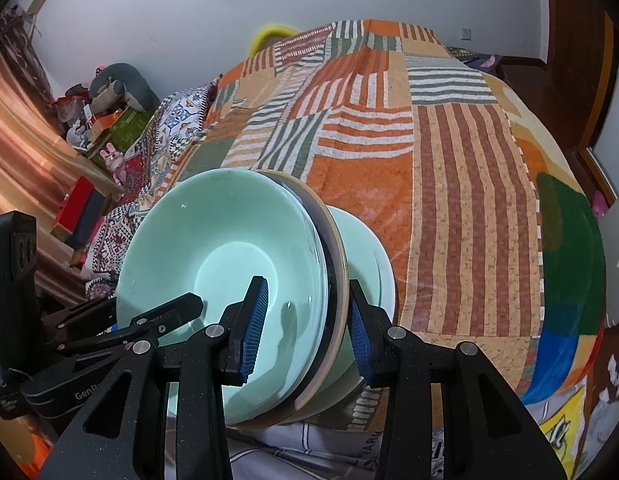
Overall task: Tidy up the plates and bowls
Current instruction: 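Lower the mint green bowl onto the white bowl with both tools, then open both tools and release the mint green bowl on the stack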
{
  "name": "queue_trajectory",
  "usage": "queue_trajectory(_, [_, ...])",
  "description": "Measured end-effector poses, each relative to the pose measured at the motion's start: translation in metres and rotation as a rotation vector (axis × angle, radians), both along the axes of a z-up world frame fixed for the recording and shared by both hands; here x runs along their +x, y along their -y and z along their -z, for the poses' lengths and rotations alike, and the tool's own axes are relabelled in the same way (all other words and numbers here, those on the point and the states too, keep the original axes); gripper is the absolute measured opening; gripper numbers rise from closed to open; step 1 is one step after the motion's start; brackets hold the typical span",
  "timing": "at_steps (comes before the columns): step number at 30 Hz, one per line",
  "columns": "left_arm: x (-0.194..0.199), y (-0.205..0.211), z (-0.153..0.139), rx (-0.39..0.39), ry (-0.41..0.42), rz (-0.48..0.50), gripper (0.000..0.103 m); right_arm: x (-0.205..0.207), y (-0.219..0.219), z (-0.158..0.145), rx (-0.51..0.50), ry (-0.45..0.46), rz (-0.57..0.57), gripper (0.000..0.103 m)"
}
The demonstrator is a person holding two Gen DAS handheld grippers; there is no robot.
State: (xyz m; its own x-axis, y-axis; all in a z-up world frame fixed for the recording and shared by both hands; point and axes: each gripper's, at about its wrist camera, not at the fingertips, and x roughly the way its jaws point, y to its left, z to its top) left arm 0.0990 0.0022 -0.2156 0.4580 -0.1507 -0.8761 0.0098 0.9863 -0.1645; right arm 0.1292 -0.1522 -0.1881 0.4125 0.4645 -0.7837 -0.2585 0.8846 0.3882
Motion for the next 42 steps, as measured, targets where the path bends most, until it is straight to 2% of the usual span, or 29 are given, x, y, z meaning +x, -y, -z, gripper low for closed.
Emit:
queue_trajectory(14, [0.011, -0.004, 0.002, -0.045, 0.011, 0.004, 0.042, 0.007, -0.001, 0.015, -0.012, -0.023, 0.013, 0.038])
queue_trajectory(21, [0.012, -0.001, 0.002, -0.027, 0.017, 0.001, 0.042, 0.008, 0.005, 0.019, 0.017, -0.043, 0.013, 0.038])
queue_trajectory(25, [0.008, -0.002, -0.013, 0.026, 0.086, -0.018, 0.042, 0.006, 0.005, 0.017, 0.003, -0.037, 0.008, 0.038])
queue_trajectory(32, [-0.005, -0.002, -0.045, 0.052, 0.195, -0.02, 0.043, -0.003, 0.011, -0.006, -0.009, 0.034, 0.013, 0.047])
queue_trajectory(36, [-0.02, 0.002, -0.074, 0.079, 0.286, -0.01, 0.044, -0.013, 0.015, -0.031, 0.006, 0.121, 0.009, 0.051])
queue_trajectory(42, [-0.046, 0.002, -0.116, 0.077, 0.434, -0.017, 0.055, -0.033, 0.017, -0.075, 0.015, 0.279, 0.005, 0.058])
